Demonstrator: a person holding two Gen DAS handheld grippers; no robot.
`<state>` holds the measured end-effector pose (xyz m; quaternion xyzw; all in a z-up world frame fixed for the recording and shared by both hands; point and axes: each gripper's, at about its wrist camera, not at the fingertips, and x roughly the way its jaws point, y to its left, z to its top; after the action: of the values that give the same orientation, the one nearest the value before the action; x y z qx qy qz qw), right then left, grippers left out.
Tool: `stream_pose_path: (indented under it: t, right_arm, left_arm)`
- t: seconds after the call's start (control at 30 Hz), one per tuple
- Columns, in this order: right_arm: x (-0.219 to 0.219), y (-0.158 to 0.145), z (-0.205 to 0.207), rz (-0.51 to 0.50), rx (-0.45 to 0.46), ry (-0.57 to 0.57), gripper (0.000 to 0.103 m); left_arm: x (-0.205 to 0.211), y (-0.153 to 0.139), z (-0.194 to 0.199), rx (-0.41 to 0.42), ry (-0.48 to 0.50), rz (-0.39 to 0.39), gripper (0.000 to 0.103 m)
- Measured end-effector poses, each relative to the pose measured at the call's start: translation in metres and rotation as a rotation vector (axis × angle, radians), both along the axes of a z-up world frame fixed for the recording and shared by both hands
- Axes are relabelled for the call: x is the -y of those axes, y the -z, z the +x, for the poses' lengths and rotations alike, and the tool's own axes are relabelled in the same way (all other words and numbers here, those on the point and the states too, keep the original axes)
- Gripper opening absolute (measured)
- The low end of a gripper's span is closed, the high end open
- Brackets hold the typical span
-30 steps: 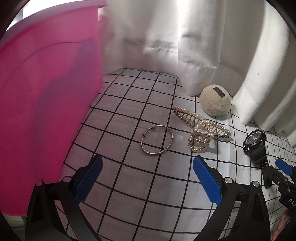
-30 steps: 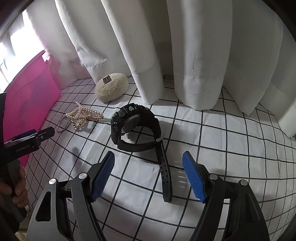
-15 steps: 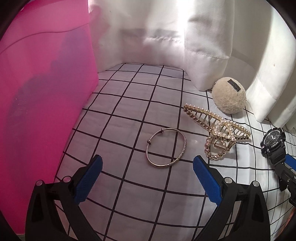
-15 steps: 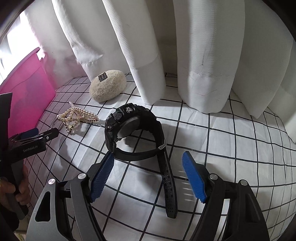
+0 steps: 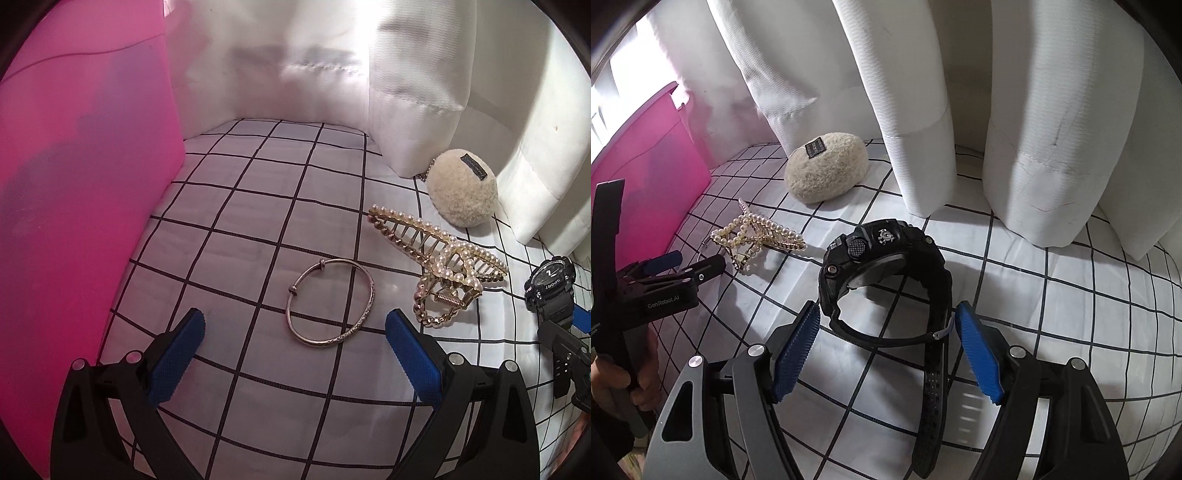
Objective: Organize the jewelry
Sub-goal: 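Close the right tool on the black watch strap and lift it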
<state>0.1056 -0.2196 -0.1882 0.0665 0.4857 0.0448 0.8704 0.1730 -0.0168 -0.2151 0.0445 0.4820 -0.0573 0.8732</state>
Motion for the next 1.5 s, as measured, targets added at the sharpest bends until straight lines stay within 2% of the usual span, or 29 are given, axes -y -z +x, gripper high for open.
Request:
stream_pose_path:
  t: [0.3, 0.63, 0.8, 1.0, 1.07, 1.1, 1.33, 1.37, 1.4, 1.43, 1.5]
  right_arm:
    - [-0.007, 0.008, 0.021, 0.002, -0.001, -0.007, 0.072]
    - [-0.016, 0.013, 0.027, -0.031, 0.037, -0.014, 0.075]
    - [-0.029, 0.017, 0.027, -0.106, 0.05, -0.027, 0.075]
    - [-0.035, 0.019, 0.031, -0.142, 0.052, -0.033, 0.074]
    - [-0.035, 0.019, 0.032, -0.143, 0.05, -0.033, 0.072]
    - [-0.035, 0.019, 0.032, -0.145, 0.052, -0.029, 0.069]
    - [-0.032, 0.019, 0.025, -0.133, 0.067, -0.032, 0.068]
    - [-0.032, 0.019, 0.024, -0.129, 0.068, -0.032, 0.068]
    - [-0.03, 0.019, 0.023, -0.125, 0.069, -0.033, 0.068]
    - [-0.029, 0.019, 0.022, -0.119, 0.068, -0.034, 0.068]
    - [-0.029, 0.018, 0.019, -0.106, 0.067, -0.033, 0.068]
  left_arm:
    - [0.004, 0.002, 0.007, 0.016, -0.004, 0.002, 0.098]
    - [0.009, 0.006, 0.01, 0.055, -0.018, -0.007, 0.097]
    - [0.01, 0.004, 0.004, 0.071, -0.014, -0.009, 0.09]
    - [0.015, -0.002, -0.004, 0.092, 0.006, -0.006, 0.07]
    - [0.021, -0.004, -0.009, 0.107, 0.028, -0.007, 0.05]
    - [0.024, -0.004, -0.011, 0.114, 0.038, 0.002, 0.046]
    - [0.023, -0.008, -0.019, 0.117, 0.026, 0.001, 0.045]
    - [0.022, -0.01, -0.021, 0.124, 0.026, -0.001, 0.037]
    - [0.021, -0.013, -0.023, 0.135, 0.016, 0.02, 0.009]
    - [0.021, -0.011, -0.022, 0.107, 0.029, 0.016, 0.004]
    - [0.019, -0.012, -0.024, 0.101, 0.022, 0.02, 0.002]
